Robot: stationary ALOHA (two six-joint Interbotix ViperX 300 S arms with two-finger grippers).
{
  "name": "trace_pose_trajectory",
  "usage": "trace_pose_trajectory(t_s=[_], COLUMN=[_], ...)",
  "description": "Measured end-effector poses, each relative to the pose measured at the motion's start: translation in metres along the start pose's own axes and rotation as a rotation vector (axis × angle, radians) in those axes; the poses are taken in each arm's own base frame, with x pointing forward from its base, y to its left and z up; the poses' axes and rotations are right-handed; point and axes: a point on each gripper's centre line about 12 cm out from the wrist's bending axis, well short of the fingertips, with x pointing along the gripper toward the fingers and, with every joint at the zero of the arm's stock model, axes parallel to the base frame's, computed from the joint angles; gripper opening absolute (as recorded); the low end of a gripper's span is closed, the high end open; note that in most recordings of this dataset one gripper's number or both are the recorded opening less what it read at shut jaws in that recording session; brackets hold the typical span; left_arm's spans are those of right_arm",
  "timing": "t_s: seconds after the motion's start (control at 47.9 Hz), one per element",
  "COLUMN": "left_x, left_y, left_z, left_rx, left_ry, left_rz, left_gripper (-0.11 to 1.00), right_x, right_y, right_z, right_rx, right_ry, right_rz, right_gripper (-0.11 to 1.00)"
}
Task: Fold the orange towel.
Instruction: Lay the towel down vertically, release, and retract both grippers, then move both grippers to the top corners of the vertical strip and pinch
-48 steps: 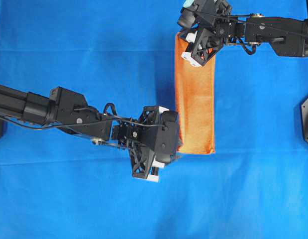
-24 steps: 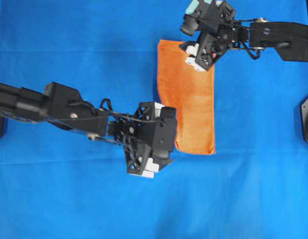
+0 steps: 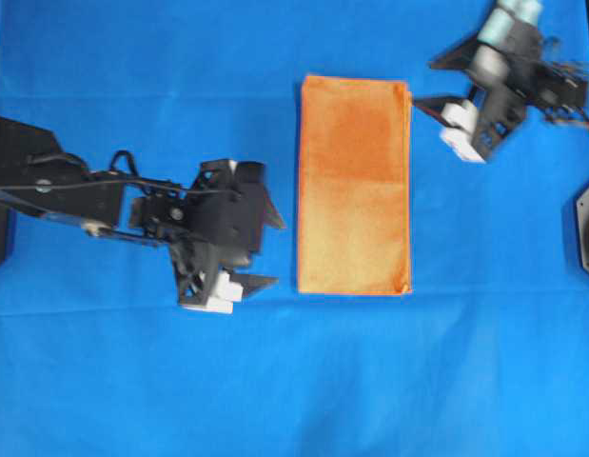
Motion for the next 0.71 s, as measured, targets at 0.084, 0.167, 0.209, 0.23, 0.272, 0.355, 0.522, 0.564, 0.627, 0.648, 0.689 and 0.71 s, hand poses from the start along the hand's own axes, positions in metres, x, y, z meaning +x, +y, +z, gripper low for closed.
trace_pose_trajectory(t_s=[0.084, 0.167, 0.209, 0.23, 0.272, 0.355, 0.522, 0.564, 0.627, 0.648, 0.689, 0.71], left_x=[-0.009, -0.023, -0.03, -0.034, -0.042, -0.058, -0.081, -0.084, -0.086, -0.086, -0.086, -0.086], left_y=[0.01, 0.022, 0.027, 0.03, 0.033, 0.036, 0.04, 0.041, 0.041, 0.041, 0.042, 0.041], left_z=[-0.005, -0.015, -0.019, -0.021, -0.026, -0.036, -0.051, -0.054, -0.054, -0.053, -0.053, -0.053], left_rx=[-0.016, -0.039, -0.05, -0.053, -0.062, -0.069, -0.082, -0.084, -0.085, -0.085, -0.086, -0.085], left_ry=[-0.057, -0.134, -0.167, -0.184, -0.212, -0.273, -0.351, -0.357, -0.371, -0.372, -0.374, -0.374], left_rz=[0.026, 0.059, 0.075, 0.083, 0.096, 0.116, 0.146, 0.151, 0.154, 0.154, 0.155, 0.154], left_gripper=[0.8, 0.8, 0.8, 0.8, 0.8, 0.8, 0.8, 0.8, 0.8, 0.8, 0.8, 0.8], right_x=[-0.021, -0.037, -0.044, -0.047, -0.05, -0.053, -0.052, -0.052, -0.052, -0.052, -0.052, -0.052], right_y=[0.007, 0.015, 0.017, 0.019, 0.021, 0.024, 0.029, 0.031, 0.032, 0.033, 0.033, 0.033], right_z=[-0.007, -0.014, -0.018, -0.019, -0.024, -0.035, -0.055, -0.056, -0.055, -0.055, -0.055, -0.054], right_rx=[0.007, 0.011, 0.017, 0.015, 0.021, 0.022, 0.028, 0.028, 0.029, 0.028, 0.028, 0.028], right_ry=[-0.047, -0.085, -0.102, -0.108, -0.113, -0.111, -0.113, -0.122, -0.133, -0.136, -0.136, -0.137], right_rz=[0.035, 0.073, 0.091, 0.098, 0.112, 0.136, 0.19, 0.202, 0.213, 0.218, 0.22, 0.221], right_gripper=[0.66, 0.66, 0.66, 0.66, 0.66, 0.66, 0.66, 0.66, 0.66, 0.66, 0.66, 0.66])
